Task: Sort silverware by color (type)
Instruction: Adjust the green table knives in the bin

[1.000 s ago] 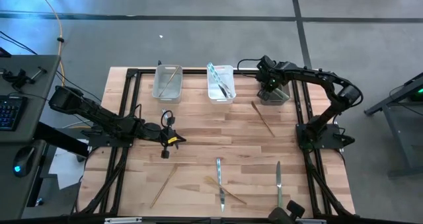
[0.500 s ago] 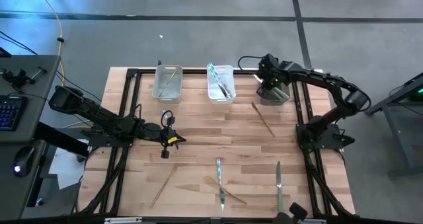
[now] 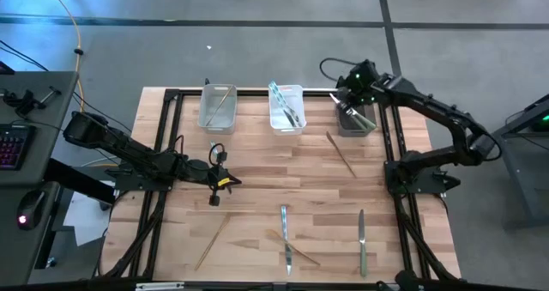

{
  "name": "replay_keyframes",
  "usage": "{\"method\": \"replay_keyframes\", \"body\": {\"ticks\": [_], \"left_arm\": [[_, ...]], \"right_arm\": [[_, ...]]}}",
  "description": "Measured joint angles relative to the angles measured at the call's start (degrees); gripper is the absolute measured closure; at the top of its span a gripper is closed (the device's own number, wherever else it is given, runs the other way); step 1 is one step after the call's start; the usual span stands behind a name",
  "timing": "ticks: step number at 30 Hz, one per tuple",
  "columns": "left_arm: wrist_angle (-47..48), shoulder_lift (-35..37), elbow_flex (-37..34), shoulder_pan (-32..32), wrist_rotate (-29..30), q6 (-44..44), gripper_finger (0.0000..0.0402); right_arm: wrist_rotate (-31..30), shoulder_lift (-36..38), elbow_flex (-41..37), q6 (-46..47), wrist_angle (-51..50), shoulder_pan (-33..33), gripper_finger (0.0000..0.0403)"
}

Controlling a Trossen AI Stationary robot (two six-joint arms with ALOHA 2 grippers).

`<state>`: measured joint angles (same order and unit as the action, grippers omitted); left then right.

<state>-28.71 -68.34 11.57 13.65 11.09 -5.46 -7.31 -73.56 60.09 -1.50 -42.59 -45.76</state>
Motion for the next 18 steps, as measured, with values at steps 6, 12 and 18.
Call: {"method": "replay_keyframes", "body": {"ticks": [6, 12, 18], "left_arm": [[0.32, 0.0, 0.0, 0.0, 0.0, 0.62, 0.0401], [0.92, -0.02, 0.0, 0.0, 0.0, 0.74, 0.0401], [1.87, -0.02, 0.0, 0.0, 0.0, 0.87, 0.0401]], "right_arm": [[-0.02, -2.7, 11.41, 2.6, -11.9, 0.0, 0.0403], [1.87, -6.12, 10.77, 1.16, -12.84, 0.01, 0.04], [2.66, -9.19, 3.74, -2.74, -8.64, -1.1, 0.034]]}}
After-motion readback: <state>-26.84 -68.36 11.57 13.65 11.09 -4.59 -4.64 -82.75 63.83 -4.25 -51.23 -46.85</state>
